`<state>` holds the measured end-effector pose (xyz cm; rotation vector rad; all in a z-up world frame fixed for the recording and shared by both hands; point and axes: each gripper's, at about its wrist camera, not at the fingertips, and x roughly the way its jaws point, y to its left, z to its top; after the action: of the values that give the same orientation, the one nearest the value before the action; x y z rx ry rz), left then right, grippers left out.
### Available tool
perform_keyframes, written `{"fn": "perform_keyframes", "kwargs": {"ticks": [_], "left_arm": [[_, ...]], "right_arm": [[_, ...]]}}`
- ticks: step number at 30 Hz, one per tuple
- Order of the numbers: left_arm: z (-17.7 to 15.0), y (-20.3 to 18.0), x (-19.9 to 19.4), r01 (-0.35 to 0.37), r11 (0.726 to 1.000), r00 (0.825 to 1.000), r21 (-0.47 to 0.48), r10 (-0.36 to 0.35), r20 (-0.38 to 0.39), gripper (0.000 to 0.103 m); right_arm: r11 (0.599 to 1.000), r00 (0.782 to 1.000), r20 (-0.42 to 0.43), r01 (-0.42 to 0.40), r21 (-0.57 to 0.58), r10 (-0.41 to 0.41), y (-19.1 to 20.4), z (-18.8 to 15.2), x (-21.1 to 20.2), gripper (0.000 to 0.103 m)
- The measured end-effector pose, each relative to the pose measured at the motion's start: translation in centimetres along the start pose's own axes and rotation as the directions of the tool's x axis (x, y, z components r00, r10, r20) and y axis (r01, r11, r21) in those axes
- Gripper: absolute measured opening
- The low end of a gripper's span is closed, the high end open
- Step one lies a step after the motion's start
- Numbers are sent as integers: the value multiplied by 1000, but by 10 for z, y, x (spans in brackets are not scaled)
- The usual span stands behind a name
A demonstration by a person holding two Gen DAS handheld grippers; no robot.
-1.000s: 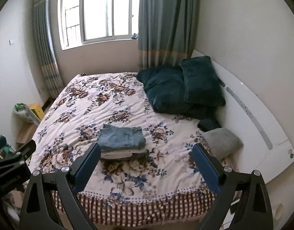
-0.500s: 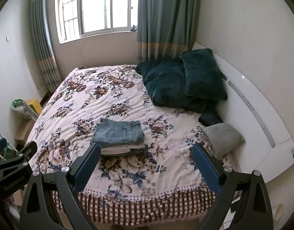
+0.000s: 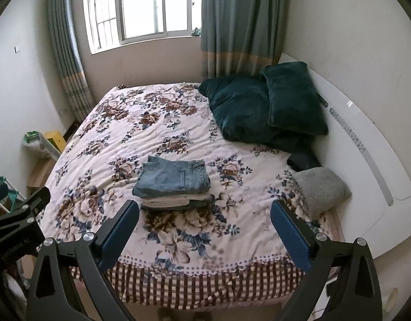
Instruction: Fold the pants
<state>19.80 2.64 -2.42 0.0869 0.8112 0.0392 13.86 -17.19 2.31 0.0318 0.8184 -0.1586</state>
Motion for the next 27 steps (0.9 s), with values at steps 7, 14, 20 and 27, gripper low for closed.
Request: {"fn": "perform_keyframes", "kwargs": {"ticks": [7,14,20,27], "left_arm": [[-2,3,-1,-5,1000,1000,-6,5,2,103],[-2,3,-1,-3,1000,1000,-5,3,0,103],[-4,4,-4,-5,1000,1000,-7,5,1,103],[-7,4,-10,-15,1000,1000,-8,15,18,103]], "right_arm": [[1000,1000,-9,3,7,-3,-1,-2,4,101],[1000,1000,-16,2,5,-2,-2,-6,6,101],[1000,1000,-15,-4,6,4,-1,-8,6,101],[1000,1000,-9,-12,-1,12,2,-10,4,101]]}}
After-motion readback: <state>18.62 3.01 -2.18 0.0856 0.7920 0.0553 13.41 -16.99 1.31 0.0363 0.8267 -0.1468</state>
